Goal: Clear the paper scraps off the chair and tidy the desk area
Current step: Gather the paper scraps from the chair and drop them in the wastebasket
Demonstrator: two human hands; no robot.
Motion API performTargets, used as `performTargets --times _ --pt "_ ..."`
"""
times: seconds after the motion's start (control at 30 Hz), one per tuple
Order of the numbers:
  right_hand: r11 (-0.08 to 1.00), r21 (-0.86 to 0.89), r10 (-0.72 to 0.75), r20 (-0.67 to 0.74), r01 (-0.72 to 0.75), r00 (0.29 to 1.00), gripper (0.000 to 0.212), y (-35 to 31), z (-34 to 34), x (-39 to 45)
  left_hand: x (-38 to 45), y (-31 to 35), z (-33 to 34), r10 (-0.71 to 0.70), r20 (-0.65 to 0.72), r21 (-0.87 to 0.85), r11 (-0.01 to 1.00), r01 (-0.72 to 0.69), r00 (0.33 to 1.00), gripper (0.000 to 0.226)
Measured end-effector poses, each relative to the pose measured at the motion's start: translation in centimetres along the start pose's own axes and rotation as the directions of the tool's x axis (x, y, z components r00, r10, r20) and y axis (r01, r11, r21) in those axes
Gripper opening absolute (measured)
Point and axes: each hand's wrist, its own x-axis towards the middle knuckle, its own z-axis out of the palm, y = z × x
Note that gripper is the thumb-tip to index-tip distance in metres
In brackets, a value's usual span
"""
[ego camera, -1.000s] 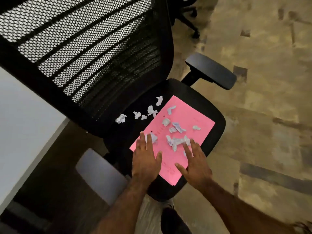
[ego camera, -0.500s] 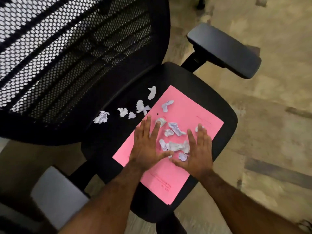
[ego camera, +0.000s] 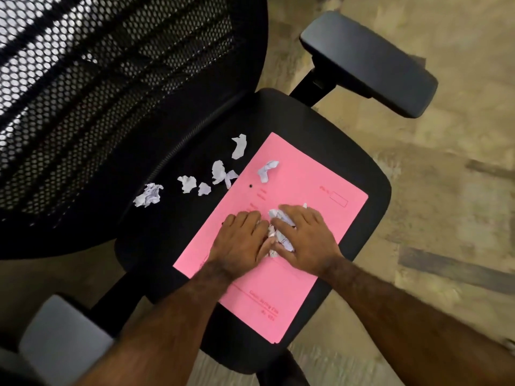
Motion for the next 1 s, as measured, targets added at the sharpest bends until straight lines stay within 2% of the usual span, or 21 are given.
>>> performTargets --times 0.1,0.2,0.4,0.5,0.6,0.7,0.8,0.93,1.0 --pt "0.998 -0.062 -0.012 -0.032 0.010 0.999 0.042 -0.1 0.1 0.2 0.0 0.0 -0.1 0.006 -0.014 0.064 0.998 -0.005 1.000 0.029" --pt "0.998 -0.055 0.005 -0.046 -0.008 0.999 0.033 -0.2 -0.3 0.6 -0.1 0.1 -0.6 -0.027 0.069 0.081 0.996 0.021 0.997 0.032" --pt "0.995 0.042 0.089 0.069 -0.092 0.994 0.030 0.0 -2.1 2.1 0.4 0.2 -1.8 -0.195 0.242 0.000 0.980 0.201 0.951 0.039" --pt "0.975 0.111 0.187 0.052 -0.192 0.981 0.031 -0.4 -2.6 2.5 0.8 0.2 -3.1 -0.324 0.173 -0.096 0.934 0.343 0.930 0.041" --pt "0.926 0.250 0.310 -0.071 -0.284 0.948 0.024 -2.4 -3.4 2.2 0.3 0.0 -4.9 -0.465 0.033 -0.217 0.861 0.461 0.885 0.033" --pt "0.854 0.414 0.443 -0.262 -0.315 0.857 0.016 -5.6 -4.7 1.8 -0.5 0.1 -7.3 -0.568 -0.034 -0.328 0.784 0.528 0.822 0.033" --pt "0.819 0.525 0.467 -0.378 -0.230 0.800 0.013 -9.7 -6.5 1.9 -1.5 -0.2 -10.7 -0.660 -0.143 -0.412 0.718 0.561 0.738 0.035" --pt "0.801 0.596 0.381 -0.437 -0.055 0.815 0.009 -17.2 -8.6 2.8 -5.0 -1.8 -16.0 -0.818 -0.318 -0.545 0.571 0.614 0.479 0.039" --pt "0.801 0.598 0.306 -0.464 0.039 0.831 0.012 -21.9 -9.3 2.9 -8.2 -2.5 -18.4 -0.846 -0.375 -0.603 0.534 0.593 0.380 0.040"
